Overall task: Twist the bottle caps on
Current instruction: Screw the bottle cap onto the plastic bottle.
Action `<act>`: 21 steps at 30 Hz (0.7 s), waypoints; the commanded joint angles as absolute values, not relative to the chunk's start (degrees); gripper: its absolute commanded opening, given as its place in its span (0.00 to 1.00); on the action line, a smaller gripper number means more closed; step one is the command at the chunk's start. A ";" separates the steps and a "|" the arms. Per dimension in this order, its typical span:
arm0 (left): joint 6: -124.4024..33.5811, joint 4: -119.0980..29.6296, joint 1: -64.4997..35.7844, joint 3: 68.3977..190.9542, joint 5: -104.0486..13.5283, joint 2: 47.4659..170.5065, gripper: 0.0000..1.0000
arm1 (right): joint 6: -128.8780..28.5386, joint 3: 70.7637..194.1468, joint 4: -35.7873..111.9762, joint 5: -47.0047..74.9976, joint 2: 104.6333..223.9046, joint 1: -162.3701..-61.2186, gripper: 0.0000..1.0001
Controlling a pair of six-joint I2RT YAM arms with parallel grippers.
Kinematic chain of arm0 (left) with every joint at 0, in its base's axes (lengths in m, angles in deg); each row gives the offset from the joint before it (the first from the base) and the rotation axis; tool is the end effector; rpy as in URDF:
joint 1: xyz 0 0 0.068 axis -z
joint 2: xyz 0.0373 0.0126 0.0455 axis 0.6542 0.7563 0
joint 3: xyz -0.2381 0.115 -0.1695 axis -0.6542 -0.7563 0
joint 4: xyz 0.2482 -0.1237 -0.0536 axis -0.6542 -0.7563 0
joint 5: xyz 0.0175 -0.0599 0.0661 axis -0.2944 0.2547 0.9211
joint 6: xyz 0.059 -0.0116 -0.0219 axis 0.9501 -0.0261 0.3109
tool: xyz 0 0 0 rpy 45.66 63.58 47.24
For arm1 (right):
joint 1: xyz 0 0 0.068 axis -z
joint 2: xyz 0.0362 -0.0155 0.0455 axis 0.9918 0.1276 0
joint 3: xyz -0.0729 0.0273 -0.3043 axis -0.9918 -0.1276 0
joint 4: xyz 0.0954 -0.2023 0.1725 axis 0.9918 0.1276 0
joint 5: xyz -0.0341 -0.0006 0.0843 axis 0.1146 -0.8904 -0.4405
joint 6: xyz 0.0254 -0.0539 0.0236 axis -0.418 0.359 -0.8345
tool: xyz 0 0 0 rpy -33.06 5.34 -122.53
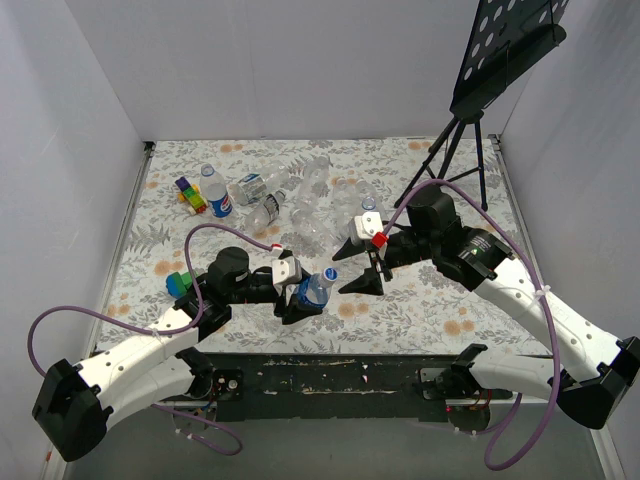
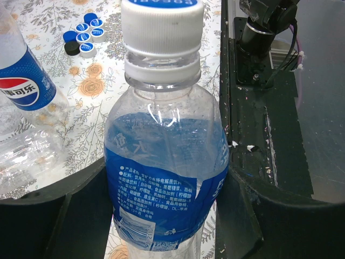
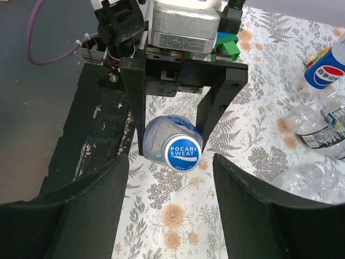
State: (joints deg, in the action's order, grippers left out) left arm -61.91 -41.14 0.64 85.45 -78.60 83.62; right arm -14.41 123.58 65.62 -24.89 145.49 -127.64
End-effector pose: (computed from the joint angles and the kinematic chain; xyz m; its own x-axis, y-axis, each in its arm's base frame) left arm 0.1280 -0.1570 0.2720 -0.6443 0.1000 -0.7582 0.7586 0.2099 -0.6169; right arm 0.1432 0.1941 0.4221 0.2144 -0.2565 -0.9425 -0.9744 -0.1225 -0.1883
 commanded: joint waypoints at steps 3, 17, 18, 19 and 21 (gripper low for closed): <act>-62.83 -39.19 0.80 87.30 -80.94 83.33 0.00 | -13.03 122.48 59.92 -29.51 145.15 -126.79 0.67; -63.45 -38.14 0.72 86.95 -82.44 83.77 0.00 | -13.74 121.33 58.24 -31.62 147.17 -126.70 0.55; -63.45 -38.05 0.80 86.86 -82.44 83.77 0.00 | -13.74 121.25 58.15 -31.89 147.35 -126.70 0.54; -63.54 -37.96 0.80 86.86 -82.53 83.85 0.00 | -13.65 121.07 57.98 -32.06 147.44 -126.70 0.53; -63.54 -37.87 0.80 86.77 -82.79 83.85 0.00 | -13.74 120.63 57.45 -32.15 147.44 -126.70 0.52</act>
